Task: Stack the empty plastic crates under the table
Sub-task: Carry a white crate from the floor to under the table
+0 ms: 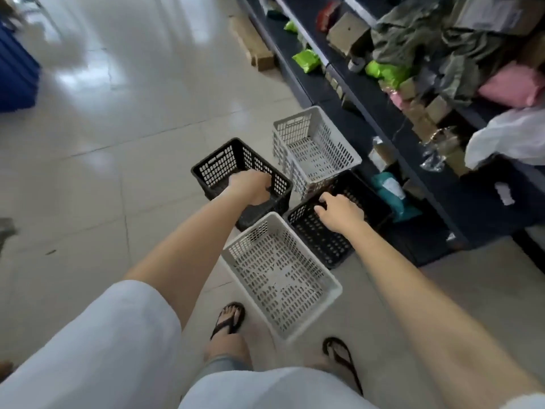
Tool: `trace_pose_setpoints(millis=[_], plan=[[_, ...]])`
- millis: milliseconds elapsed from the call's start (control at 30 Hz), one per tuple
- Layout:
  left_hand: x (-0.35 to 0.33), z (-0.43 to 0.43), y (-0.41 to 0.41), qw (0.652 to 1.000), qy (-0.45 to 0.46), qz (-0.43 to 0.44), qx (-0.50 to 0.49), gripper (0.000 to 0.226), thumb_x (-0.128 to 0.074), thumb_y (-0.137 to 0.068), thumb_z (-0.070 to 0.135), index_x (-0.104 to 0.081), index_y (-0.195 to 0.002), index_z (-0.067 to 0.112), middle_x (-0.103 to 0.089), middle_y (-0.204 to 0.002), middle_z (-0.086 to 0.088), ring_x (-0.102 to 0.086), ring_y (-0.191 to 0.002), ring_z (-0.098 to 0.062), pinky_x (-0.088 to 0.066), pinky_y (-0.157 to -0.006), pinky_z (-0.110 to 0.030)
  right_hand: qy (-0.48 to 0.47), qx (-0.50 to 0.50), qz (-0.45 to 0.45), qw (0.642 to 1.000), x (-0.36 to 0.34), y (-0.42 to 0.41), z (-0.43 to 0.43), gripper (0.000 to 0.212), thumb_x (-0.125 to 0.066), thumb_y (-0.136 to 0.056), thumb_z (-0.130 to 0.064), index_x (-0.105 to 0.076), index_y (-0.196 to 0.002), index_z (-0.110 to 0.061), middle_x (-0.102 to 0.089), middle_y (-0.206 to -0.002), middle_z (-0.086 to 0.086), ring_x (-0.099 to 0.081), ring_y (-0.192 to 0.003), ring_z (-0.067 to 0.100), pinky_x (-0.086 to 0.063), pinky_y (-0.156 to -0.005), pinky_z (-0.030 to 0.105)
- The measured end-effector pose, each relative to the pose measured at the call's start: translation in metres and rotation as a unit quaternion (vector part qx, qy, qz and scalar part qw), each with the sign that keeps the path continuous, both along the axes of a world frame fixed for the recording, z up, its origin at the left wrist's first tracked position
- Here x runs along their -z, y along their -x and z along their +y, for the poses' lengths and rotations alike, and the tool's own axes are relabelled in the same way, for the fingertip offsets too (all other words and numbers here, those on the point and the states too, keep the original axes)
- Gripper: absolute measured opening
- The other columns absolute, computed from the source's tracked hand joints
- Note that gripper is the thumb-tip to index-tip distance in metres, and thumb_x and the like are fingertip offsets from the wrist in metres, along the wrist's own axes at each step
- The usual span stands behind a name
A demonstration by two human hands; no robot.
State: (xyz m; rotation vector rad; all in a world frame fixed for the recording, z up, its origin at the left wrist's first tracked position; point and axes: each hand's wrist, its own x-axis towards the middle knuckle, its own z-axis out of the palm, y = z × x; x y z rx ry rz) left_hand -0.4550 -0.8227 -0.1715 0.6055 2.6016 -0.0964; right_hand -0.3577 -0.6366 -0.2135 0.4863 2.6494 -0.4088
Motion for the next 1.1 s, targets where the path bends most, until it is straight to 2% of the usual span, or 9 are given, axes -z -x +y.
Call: trace_pose_setpoints(millis=[133,267,400,500,633,833,967,1100], plan=[[0.005,-0.012,0.027,0.994,-0.014,-0.031,0.108,0.025,-0.049,-0.089,0.025,-0.057,-0.111,0.019,-0.061,-0.122,-0.008,-0.059,-0.11,-0.03,-0.048,-0.087,-0.04,0.008,0.112,-0.01,0.994,0.004,-0.012,-0.037,0.043,-0.038,-0.097,-0.046,-0.046,-0.131,-0.022,-0.05,-0.128,0.012,-0.055,-0.11,0.035,-0.048,-0.085,0.042],[0.014,-0.029,0.032,0.984,0.001,-0.054,0.172,0.036,-0.049,-0.089,0.025,-0.058,-0.122,0.017,-0.06,-0.123,-0.009,-0.058,-0.111,-0.031,-0.048,-0.085,-0.04,0.051,0.208,-0.01,0.977,0.019,-0.034,-0.07,0.04,-0.042,-0.095,-0.044,-0.05,-0.127,-0.021,-0.051,-0.125,0.012,-0.057,-0.104,0.034,-0.05,-0.089,0.044],[0.037,-0.043,0.03,0.975,0.025,-0.081,0.206,0.033,-0.048,-0.09,0.028,-0.057,-0.12,0.019,-0.061,-0.121,-0.009,-0.06,-0.107,-0.032,-0.049,-0.089,-0.042,0.081,0.27,-0.006,0.96,0.039,-0.059,-0.09,0.035,-0.045,-0.096,-0.036,-0.052,-0.122,-0.013,-0.05,-0.121,0.017,-0.054,-0.103,0.035,-0.047,-0.086,0.037],[0.06,-0.051,0.028,0.971,0.048,-0.096,0.216,0.034,-0.047,-0.091,0.034,-0.057,-0.12,0.02,-0.062,-0.117,-0.005,-0.06,-0.107,-0.032,-0.049,-0.087,-0.042,0.056,0.298,-0.006,0.953,0.062,-0.079,-0.098,0.034,-0.047,-0.094,-0.036,-0.054,-0.121,-0.015,-0.051,-0.122,0.016,-0.053,-0.112,0.036,-0.044,-0.089,0.038],[0.113,-0.058,0.035,0.963,0.075,-0.088,0.242,0.037,-0.048,-0.089,0.034,-0.053,-0.126,0.026,-0.062,-0.119,-0.004,-0.06,-0.11,-0.028,-0.049,-0.082,-0.04,0.019,0.342,-0.021,0.939,0.106,-0.097,-0.097,0.031,-0.044,-0.094,-0.032,-0.055,-0.121,-0.021,-0.048,-0.128,0.013,-0.048,-0.117,0.036,-0.045,-0.092,0.042],[0.217,-0.071,0.055,0.956,0.105,-0.117,0.249,0.043,-0.05,-0.09,0.035,-0.049,-0.132,0.032,-0.058,-0.13,-0.003,-0.056,-0.12,-0.027,-0.049,-0.094,-0.041,0.037,0.382,-0.073,0.921,0.206,-0.111,-0.106,0.035,-0.04,-0.094,-0.013,-0.052,-0.126,-0.022,-0.043,-0.13,0.015,-0.042,-0.119,0.036,-0.044,-0.093,0.043],[0.307,-0.067,0.076,0.948,0.129,-0.119,0.264,0.042,-0.047,-0.092,0.033,-0.046,-0.134,0.032,-0.059,-0.127,-0.003,-0.057,-0.115,-0.027,-0.047,-0.079,-0.034,0.06,0.438,-0.102,0.891,0.284,-0.114,-0.105,0.038,-0.041,-0.094,-0.012,-0.049,-0.13,-0.02,-0.041,-0.133,0.014,-0.04,-0.121,0.035,-0.043,-0.097,0.045],[0.389,-0.058,0.091,0.944,0.151,-0.093,0.279,0.038,-0.049,-0.09,0.03,-0.051,-0.128,0.028,-0.063,-0.123,-0.003,-0.059,-0.114,-0.027,-0.049,-0.09,-0.039,0.076,0.478,-0.13,0.866,0.361,-0.123,-0.1,0.039,-0.048,-0.092,-0.011,-0.048,-0.131,-0.019,-0.038,-0.132,0.016,-0.039,-0.119,0.037,-0.042,-0.097,0.044]])
